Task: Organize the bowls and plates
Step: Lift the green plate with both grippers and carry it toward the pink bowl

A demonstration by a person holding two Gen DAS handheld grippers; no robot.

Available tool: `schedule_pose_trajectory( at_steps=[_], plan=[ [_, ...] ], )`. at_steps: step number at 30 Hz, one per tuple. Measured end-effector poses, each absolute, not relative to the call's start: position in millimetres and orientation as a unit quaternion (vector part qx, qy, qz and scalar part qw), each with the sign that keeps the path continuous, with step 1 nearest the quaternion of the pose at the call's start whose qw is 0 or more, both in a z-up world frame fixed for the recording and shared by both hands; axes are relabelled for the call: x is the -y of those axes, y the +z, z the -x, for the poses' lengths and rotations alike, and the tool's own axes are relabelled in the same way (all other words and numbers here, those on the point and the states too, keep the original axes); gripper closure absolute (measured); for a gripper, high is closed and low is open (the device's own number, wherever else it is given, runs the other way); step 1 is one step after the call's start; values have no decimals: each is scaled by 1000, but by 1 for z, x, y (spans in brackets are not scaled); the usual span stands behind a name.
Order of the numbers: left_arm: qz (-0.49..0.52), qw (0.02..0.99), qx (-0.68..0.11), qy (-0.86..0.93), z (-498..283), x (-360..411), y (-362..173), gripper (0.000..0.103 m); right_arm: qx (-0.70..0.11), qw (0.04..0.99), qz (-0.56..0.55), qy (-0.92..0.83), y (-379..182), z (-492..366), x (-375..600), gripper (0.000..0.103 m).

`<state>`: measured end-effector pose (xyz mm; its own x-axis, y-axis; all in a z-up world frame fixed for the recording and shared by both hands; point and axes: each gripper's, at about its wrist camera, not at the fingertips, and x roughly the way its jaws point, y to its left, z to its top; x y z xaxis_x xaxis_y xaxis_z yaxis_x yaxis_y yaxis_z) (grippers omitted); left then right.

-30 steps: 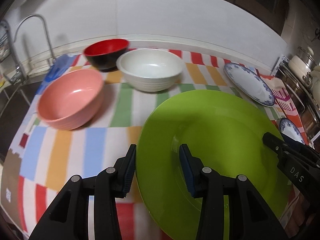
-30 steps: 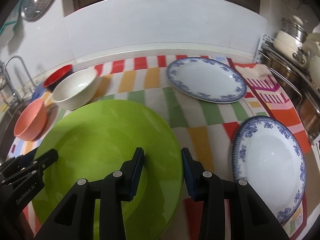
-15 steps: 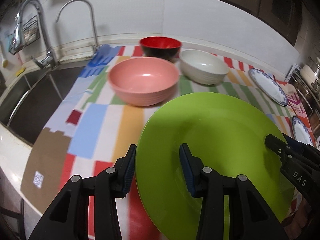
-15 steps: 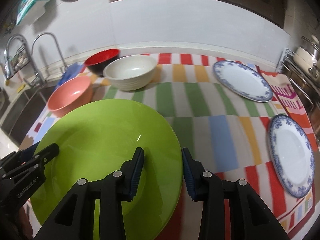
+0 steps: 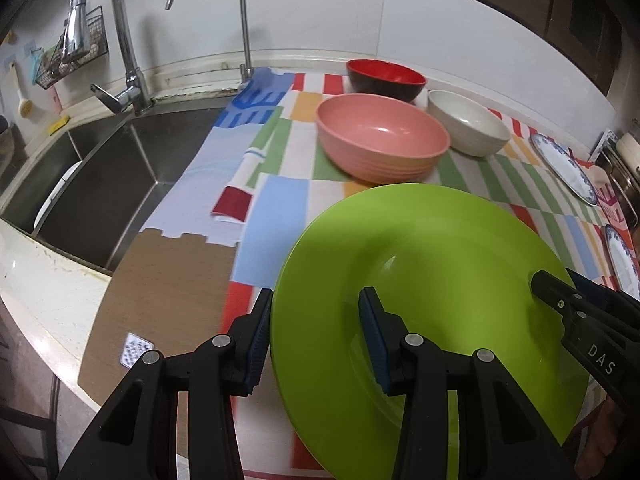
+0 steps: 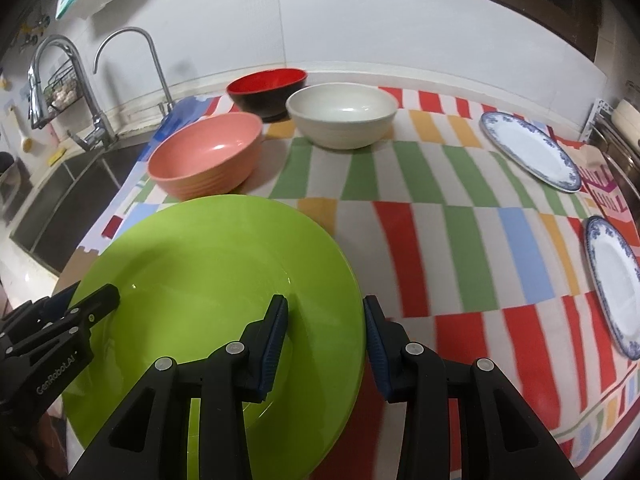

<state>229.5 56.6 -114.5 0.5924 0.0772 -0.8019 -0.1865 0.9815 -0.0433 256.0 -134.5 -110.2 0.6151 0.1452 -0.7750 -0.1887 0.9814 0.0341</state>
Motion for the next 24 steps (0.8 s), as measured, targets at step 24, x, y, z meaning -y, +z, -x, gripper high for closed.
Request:
schedule_pose_trajectory(
  at_steps=[24],
  plan=[
    [47, 884, -460, 72, -229, -84, -139, 60, -455, 886, 27, 89, -134, -254, 102, 64]
  ],
)
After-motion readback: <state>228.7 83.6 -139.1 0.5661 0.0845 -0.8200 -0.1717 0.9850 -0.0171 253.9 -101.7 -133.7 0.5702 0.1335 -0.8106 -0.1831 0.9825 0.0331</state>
